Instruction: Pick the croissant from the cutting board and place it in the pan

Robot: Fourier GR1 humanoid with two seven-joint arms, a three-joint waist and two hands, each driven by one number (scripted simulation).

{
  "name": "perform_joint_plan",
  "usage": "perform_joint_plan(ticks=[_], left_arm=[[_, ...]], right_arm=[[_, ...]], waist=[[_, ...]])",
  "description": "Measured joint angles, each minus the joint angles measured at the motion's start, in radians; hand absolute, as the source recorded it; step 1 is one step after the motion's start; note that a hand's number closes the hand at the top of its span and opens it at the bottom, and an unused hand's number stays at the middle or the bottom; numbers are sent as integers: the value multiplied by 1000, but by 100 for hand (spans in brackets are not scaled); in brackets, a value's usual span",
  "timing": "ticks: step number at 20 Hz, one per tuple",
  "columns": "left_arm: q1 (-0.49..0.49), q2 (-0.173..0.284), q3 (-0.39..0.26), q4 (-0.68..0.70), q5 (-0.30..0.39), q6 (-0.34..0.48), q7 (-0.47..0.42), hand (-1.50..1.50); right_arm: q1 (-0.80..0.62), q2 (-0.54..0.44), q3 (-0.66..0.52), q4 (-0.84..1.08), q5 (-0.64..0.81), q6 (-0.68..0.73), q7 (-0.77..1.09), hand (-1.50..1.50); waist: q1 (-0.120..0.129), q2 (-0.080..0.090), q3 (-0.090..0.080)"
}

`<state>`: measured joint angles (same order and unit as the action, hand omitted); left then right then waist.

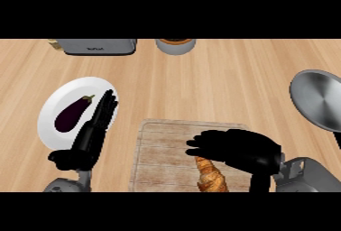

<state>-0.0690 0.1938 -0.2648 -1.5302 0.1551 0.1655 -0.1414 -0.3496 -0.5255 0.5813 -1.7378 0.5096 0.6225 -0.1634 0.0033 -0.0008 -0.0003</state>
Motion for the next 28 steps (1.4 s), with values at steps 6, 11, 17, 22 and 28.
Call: perform_joint_plan(ticks=[6, 11, 17, 22, 28], left_arm=[[32, -7, 20, -32, -16, -24, 10, 0], [31, -37, 23, -35, -43, -34, 22, 0], [35, -54, 54, -40, -67, -50, 24, 0], [33, -69, 73, -38, -75, -78, 32, 0], [39, -89, 81, -56, -101, -85, 46, 0]], right_arm=[[79, 50, 38, -5, 138, -9, 10, -150], [115, 92, 30, 26, 218, -11, -13, -150], [121, 165, -20, 89, 266, -5, -55, -150], [138, 215, -28, 152, 329, -30, -95, -150], [122, 275, -31, 228, 408, -23, -94, -150]], waist=[[-1, 0, 0], [-2, 0, 0], [-1, 1, 0], [-1, 1, 0], [-1, 0, 0]])
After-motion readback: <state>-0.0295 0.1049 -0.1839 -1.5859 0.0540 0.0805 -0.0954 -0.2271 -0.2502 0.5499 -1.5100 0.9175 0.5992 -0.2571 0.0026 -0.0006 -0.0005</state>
